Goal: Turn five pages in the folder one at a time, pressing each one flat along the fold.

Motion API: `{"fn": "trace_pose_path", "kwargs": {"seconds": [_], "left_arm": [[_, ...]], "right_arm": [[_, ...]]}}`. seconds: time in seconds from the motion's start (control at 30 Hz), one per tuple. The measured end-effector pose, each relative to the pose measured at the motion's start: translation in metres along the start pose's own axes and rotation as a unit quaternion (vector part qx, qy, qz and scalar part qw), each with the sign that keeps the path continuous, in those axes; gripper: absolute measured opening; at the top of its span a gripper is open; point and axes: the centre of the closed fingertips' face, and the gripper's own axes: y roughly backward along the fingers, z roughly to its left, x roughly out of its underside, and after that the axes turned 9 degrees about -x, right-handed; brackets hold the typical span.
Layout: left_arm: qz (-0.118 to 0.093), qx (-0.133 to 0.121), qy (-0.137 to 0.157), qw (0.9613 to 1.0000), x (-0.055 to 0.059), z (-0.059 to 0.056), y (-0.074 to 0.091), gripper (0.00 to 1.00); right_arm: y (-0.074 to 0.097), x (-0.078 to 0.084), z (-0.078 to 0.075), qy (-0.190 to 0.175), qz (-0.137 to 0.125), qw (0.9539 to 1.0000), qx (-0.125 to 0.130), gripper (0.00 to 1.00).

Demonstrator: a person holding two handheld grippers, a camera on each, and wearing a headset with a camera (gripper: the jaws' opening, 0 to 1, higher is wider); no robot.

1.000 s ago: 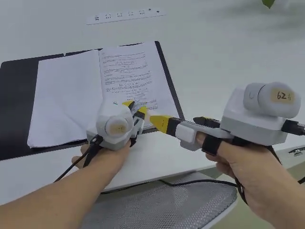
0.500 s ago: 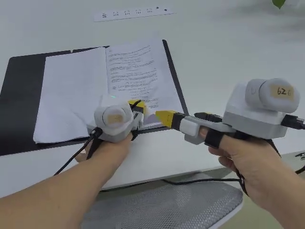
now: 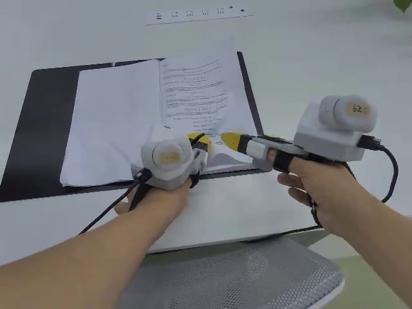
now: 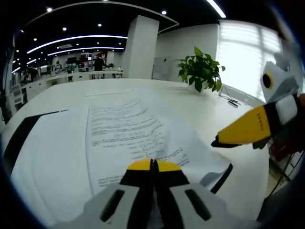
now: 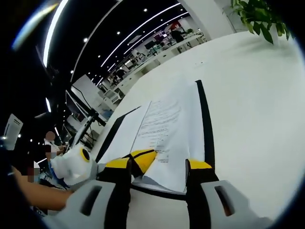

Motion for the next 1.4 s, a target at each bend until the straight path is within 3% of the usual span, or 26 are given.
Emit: {"fn": "trace_pose_path", "kwargs": {"seconds": [0.13,0.2,0.3,0.37,0.47,0.57,0.67,0.73,0.87,0.93,0.97,1.03,1.07,1.17,1.3,1.4], "left_arm": [[0.001,0.0,0.002,1.0,0.001,0.0,-0.001,0.0],[0.001,0.0,0.001,1.0,0.001,0.0,-0.001,0.0],[-0.001,0.0,0.003,1.0,0.001,0.001,-0.001,0.0],[-0.001,-0.001,0.003,1.0,0.0,0.001,-0.001,0.0],[-0.001,0.0,0.002,1.0,0.001,0.001,-0.002,0.0],[-0.002,0.0,0.002,1.0,0.0,0.001,-0.002,0.0],[-0.001,0.001,0.001,1.0,0.0,0.001,-0.002,0.0],[-0.001,0.003,0.001,1.0,0.0,0.001,-0.002,0.0],[0.007,0.007,0.005,0.9999,-0.001,0.001,-0.002,0.01],[0.022,0.016,0.04,0.9989,-0.001,0.0,-0.001,0.02],[0.036,0.025,0.052,0.9977,-0.001,-0.001,0.001,0.03],[0.057,0.03,0.028,0.9975,0.001,0.002,0.008,0.04],[0.056,0.032,0.017,0.9978,0.0,0.002,0.013,0.06],[0.076,0.039,0.001,0.9963,0.008,0.007,0.032,0.11],[0.08,0.043,-0.013,0.9958,0.01,0.018,0.055,0.22],[0.078,0.039,-0.018,0.996,0.009,0.034,0.074,0.28]], "right_arm": [[0.0,0.009,-0.011,0.004,0.012,0.9998,0.017,0.41],[0.002,0.006,-0.01,-0.005,-0.005,0.9999,0.014,0.4],[0.003,0.009,-0.015,-0.015,-0.009,0.9997,0.018,0.38],[0.004,0.009,-0.019,-0.018,-0.013,0.9995,0.023,0.33],[0.003,0.016,-0.013,-0.075,-0.002,0.9972,0.003,0.25],[0.004,0.018,-0.016,-0.066,0.001,0.9977,0.013,0.18],[0.009,0.034,-0.023,-0.102,0.034,0.9935,0.038,0.0],[0.009,0.031,-0.02,-0.12,0.012,0.9921,0.031,0.0],[0.012,0.028,-0.013,-0.118,0.002,0.9925,0.033,0.0],[0.014,0.024,-0.011,-0.124,-0.009,0.9917,0.036,0.0],[0.016,0.02,-0.01,-0.136,-0.021,0.9898,0.038,0.0],[0.019,0.013,-0.006,-0.154,-0.04,0.9867,0.034,0.0],[0.02,0.01,-0.002,-0.16,-0.049,0.9855,0.028,0.0],[0.022,0.005,0.007,-0.159,-0.06,0.9851,0.025,0.0],[0.02,-0.001,0.022,-0.17,-0.08,0.9821,0.016,0.0],[0.016,-0.006,0.039,-0.175,-0.094,0.98,0.005,0.0]]}}
